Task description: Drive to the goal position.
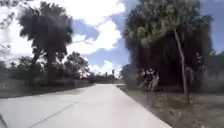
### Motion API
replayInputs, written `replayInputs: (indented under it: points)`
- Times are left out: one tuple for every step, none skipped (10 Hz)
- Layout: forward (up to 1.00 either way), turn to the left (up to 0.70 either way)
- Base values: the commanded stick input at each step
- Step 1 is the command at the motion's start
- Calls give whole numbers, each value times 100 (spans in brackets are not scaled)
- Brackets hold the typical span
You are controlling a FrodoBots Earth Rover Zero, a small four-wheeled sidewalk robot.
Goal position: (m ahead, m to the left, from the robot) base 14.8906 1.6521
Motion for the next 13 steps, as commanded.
replayInputs:
  points:
    - [100,0]
    - [100,0]
    - [100,0]
    - [100,0]
    - [100,0]
    - [100,16]
    - [100,40]
    - [100,40]
    - [100,40]
    - [100,18]
    - [100,0]
    - [100,13]
    - [100,35]
